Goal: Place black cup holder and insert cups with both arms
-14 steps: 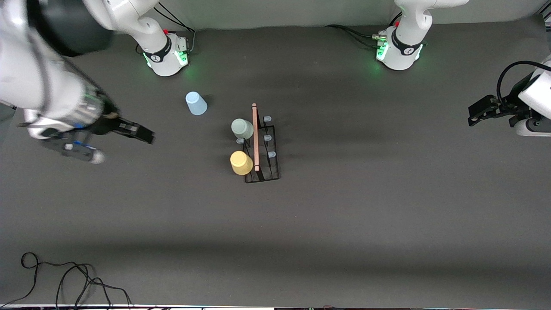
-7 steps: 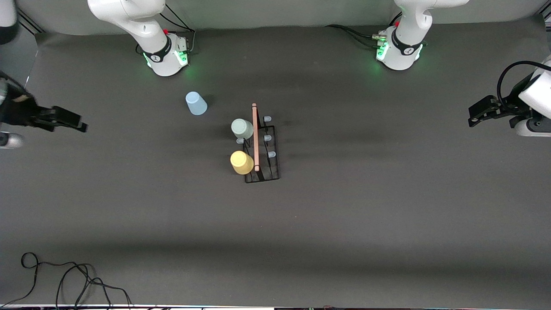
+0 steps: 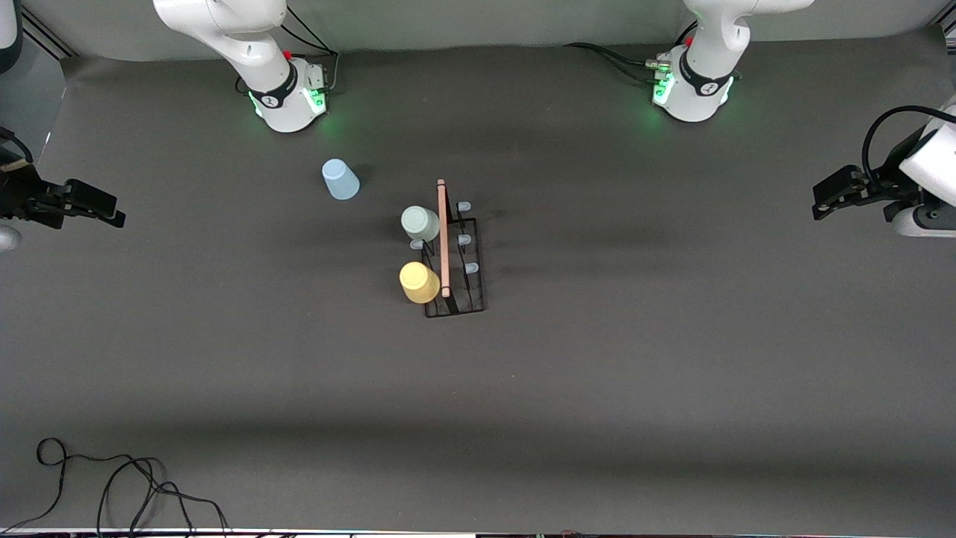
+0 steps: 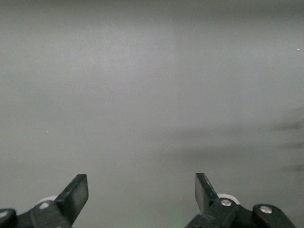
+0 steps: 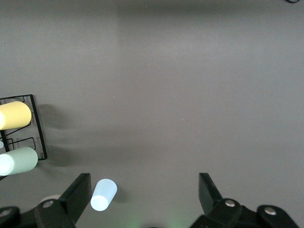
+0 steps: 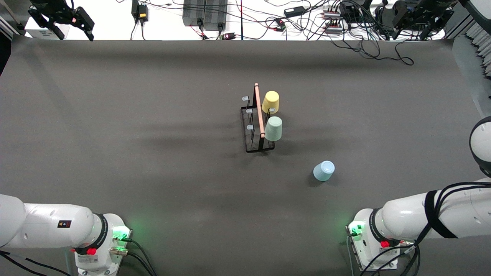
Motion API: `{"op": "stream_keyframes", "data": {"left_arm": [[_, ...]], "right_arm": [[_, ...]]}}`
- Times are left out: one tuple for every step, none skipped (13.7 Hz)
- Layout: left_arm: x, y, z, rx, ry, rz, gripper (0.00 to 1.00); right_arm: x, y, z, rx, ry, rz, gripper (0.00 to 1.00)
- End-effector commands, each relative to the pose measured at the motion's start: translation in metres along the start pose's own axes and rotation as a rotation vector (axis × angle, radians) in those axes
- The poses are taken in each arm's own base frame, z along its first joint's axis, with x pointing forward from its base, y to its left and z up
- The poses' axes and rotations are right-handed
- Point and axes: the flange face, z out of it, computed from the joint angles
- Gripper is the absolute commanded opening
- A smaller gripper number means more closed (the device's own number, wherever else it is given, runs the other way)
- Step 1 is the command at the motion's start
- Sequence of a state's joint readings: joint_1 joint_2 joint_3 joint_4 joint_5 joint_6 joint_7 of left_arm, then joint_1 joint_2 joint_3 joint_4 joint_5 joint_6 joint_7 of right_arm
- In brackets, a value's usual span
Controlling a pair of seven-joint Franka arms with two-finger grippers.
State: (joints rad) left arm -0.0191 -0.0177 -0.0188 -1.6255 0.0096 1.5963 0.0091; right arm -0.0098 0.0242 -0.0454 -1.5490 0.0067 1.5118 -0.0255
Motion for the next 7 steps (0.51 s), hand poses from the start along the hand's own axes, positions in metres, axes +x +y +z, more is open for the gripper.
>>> {"op": "stream_keyframes", "data": {"left_arm": [[-0.007, -0.01, -0.012, 0.01, 0.006, 0.008, 1.0], [-0.006, -0.009, -0.014, 0.01, 0.011, 0.008, 1.0], [-0.007, -0.005, -0.015, 0.011, 0.011, 0.006, 1.0], [-0.007, -0.001, -0.015, 0.011, 0.008, 0.011, 1.0], [-0.007, 0.002, -0.016, 0.011, 0.011, 0.016, 1.0], [-0.006, 0.004, -0.016, 0.011, 0.015, 0.019, 1.0], [-0.006, 0.006, -0.016, 0.011, 0.018, 0.022, 1.0]], "right_arm": [[0.0, 0.0, -0.008, -0.019, 0.013, -0.008, 1.0], [-0.002, 0.0, -0.008, -0.019, 0.013, -0.01, 1.0], [-0.001, -0.001, -0.007, -0.018, 0.012, -0.006, 1.0], [-0.001, -0.001, -0.007, -0.018, 0.01, -0.004, 1.0], [-0.001, -0.001, -0.007, -0.018, 0.01, -0.004, 1.0], [-0.001, -0.001, -0.007, -0.018, 0.01, -0.007, 1.0], [-0.001, 0.0, -0.007, -0.018, 0.012, -0.004, 1.0]]}}
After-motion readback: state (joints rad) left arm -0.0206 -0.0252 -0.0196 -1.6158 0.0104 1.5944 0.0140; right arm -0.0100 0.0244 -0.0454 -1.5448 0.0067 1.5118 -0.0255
